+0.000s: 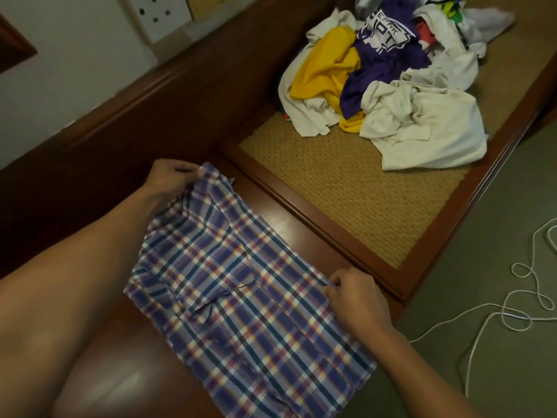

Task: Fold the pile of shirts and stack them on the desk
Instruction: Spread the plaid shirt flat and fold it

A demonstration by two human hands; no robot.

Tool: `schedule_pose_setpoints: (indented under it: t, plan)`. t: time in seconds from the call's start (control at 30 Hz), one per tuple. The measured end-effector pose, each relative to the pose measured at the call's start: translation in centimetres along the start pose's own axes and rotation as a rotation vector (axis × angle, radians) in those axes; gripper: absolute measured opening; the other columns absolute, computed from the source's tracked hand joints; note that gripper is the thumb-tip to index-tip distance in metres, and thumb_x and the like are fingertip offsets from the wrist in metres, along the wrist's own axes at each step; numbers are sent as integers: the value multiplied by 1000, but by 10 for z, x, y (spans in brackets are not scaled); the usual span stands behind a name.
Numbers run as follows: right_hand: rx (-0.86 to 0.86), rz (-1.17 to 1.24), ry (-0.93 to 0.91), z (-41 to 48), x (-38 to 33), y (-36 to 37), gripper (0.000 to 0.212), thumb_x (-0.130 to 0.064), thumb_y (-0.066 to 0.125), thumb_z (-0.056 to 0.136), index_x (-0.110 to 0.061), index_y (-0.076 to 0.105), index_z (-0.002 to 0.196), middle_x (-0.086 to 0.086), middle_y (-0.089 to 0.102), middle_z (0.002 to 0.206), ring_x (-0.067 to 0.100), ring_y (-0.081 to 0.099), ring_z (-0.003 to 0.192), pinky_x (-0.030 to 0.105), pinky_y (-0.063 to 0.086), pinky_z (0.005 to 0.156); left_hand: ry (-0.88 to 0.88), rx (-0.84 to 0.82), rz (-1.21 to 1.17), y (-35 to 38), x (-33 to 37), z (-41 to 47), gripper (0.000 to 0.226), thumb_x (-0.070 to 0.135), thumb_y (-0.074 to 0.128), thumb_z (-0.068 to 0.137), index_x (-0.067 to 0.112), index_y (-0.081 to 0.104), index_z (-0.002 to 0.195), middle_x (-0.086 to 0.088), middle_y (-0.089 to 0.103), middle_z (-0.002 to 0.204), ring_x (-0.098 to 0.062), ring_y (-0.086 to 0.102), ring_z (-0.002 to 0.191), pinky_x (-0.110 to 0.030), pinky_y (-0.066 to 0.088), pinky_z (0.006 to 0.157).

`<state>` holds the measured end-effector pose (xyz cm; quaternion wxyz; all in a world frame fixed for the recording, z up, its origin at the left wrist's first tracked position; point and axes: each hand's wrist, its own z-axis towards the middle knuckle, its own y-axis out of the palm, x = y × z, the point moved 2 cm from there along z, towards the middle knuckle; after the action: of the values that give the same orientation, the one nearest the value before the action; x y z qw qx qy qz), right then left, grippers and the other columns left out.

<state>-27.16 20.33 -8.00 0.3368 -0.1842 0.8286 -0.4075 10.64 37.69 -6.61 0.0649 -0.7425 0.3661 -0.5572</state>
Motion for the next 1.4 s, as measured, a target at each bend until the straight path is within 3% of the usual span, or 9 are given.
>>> schedule_pose_setpoints:
  t: [0.23,0.57,0.7,0.8,0.87,0.97,1.07,1.23,1.4]
  plan:
    - [58,5,83,6,6,0,20,-32,64,98,-24,64,79,-12,61,73,3,55,63,26,43,54,59,37,79,3,-1,9,22,26,79,86,17,75,105,-2,73,100,-20,70,98,-46,58,93]
    - [183,2,-137,-13,12,4,10,-38,62,98,-29,58,100,-12,48,99,3,48,71,13,25,53,379,176,905,6,-28,-76,58,59,71,85,29,58,133,-6,54,134,-31,47,125,-54,31,101]
    - [17,-110,-384,-46,18,16,24,-56,60,94,-33,54,97,-16,48,98,1,51,76,13,30,61,724,-136,1092,29,-52,-140,52,65,57,90,34,61,131,5,51,129,-20,47,123,-49,26,100]
    - [4,-279,-426,-71,24,30,35,-58,61,92,-27,60,108,-7,58,108,14,65,85,27,42,66,644,-225,1247,38,-76,-163,68,67,47,95,34,37,154,8,36,154,-16,36,140,-49,23,106]
    - [45,-335,-436,-82,31,39,29,-49,73,86,-25,64,98,-5,62,96,11,64,68,24,37,56,593,-141,1188,37,-82,-180,64,59,50,97,31,37,154,5,32,160,-19,34,144,-51,23,108]
    - [192,-193,-412,-96,41,34,16,-29,80,82,-24,65,84,-9,61,77,3,51,55,9,23,51,774,-80,1039,45,-87,-224,39,41,69,93,32,59,130,3,49,146,-21,46,132,-50,27,103]
    - [205,-16,-410,-117,51,35,3,-27,67,92,-25,66,91,-12,61,84,1,51,65,5,28,53,904,-301,1047,59,-97,-274,28,51,69,91,39,65,115,13,55,131,-14,48,127,-47,24,99]
    - [-130,37,-407,-164,52,80,27,-41,62,97,-33,60,122,-16,55,113,0,55,96,19,48,84,788,-372,1178,79,-103,-314,36,52,55,99,42,54,134,13,47,128,-13,39,124,-46,16,106]
    - [-128,111,-220,-176,39,93,10,-36,61,98,-28,56,104,-12,43,114,2,53,87,22,50,80,709,-264,1192,78,-96,-314,11,45,52,103,41,59,111,12,42,112,-15,33,107,-39,22,94]
